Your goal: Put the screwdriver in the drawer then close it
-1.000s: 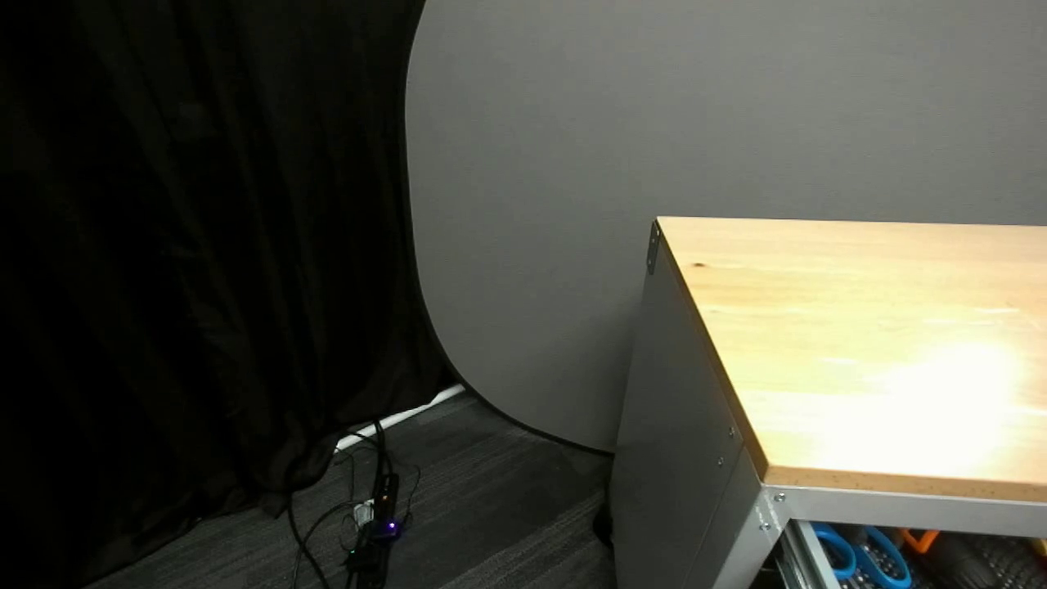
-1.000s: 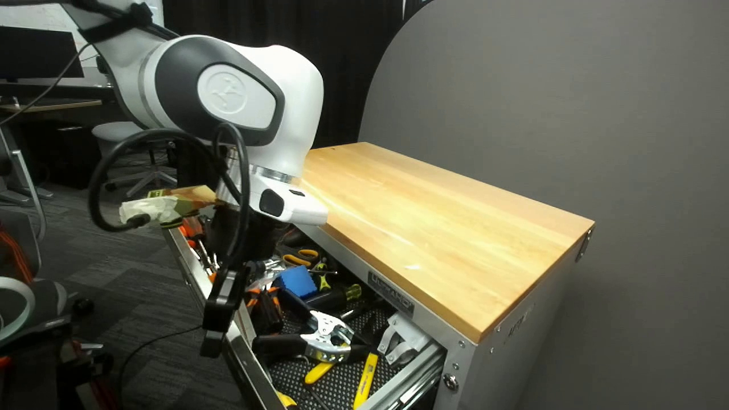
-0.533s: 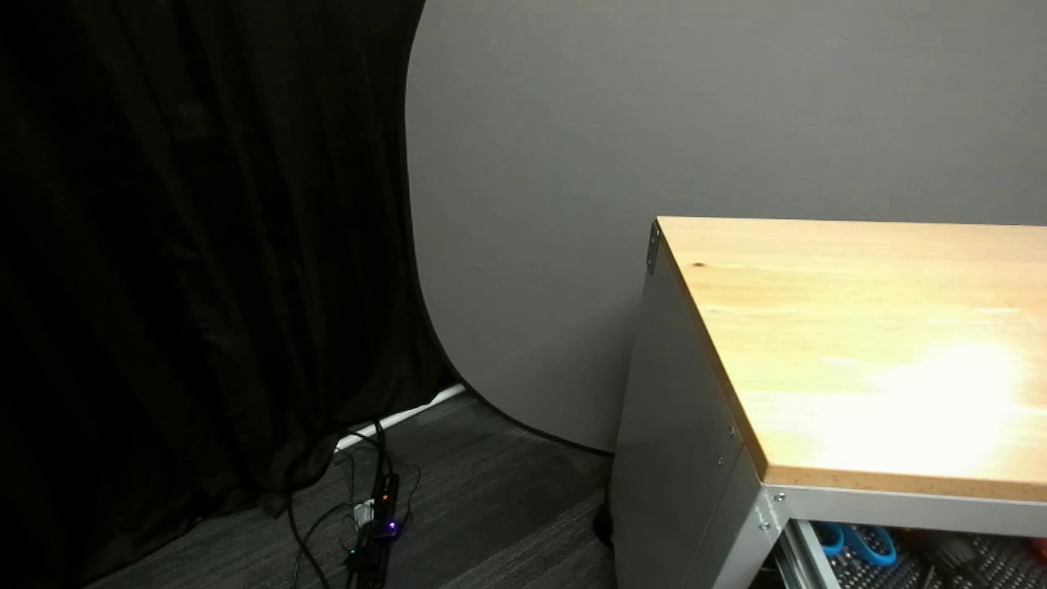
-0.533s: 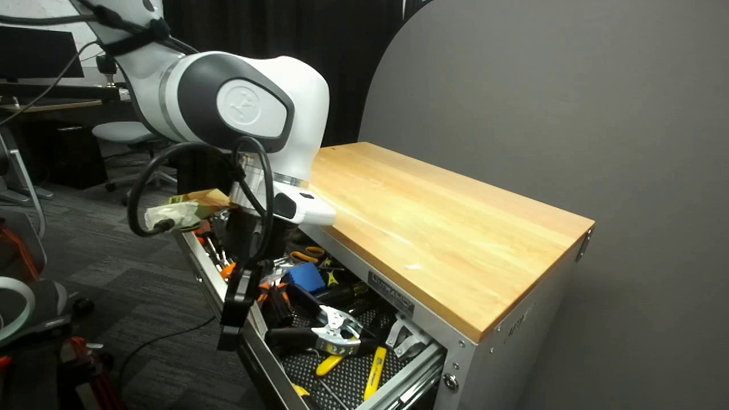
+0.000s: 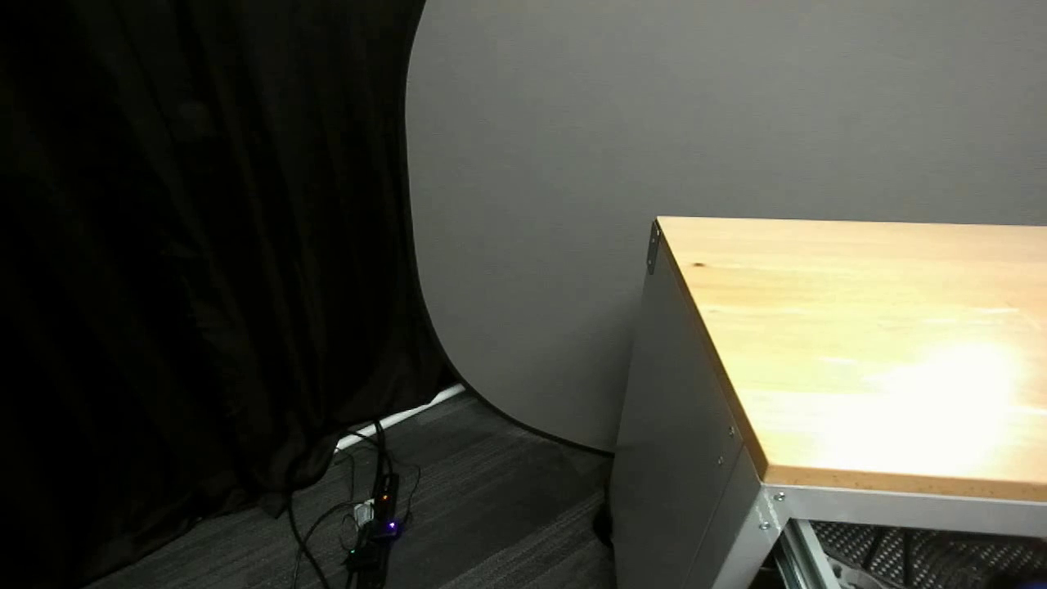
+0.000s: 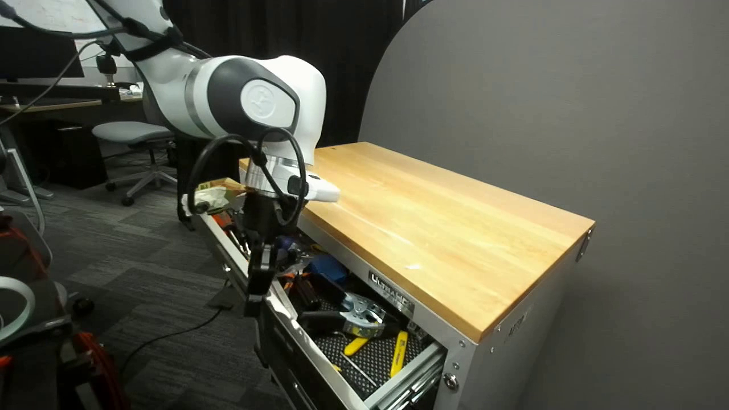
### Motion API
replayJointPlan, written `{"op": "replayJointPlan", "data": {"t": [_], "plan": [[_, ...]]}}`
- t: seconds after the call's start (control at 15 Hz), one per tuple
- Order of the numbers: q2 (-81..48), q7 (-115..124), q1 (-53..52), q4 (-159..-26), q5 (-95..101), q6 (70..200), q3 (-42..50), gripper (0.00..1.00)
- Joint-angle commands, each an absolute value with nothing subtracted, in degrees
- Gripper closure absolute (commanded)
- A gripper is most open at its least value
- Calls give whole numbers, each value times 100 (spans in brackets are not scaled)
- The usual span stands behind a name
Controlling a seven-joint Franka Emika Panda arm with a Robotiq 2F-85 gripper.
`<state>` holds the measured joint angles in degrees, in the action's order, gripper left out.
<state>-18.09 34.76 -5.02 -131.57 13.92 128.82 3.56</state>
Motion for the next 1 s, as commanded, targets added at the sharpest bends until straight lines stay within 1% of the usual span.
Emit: {"op": "replayJointPlan", "data": {"t": [0.0, 0.93], "plan": [[-2063, 3587, -716, -12824, 1349, 13291, 261, 100], [-2441, 3794, -1290, -12462, 1297, 14167, 144, 100]]}}
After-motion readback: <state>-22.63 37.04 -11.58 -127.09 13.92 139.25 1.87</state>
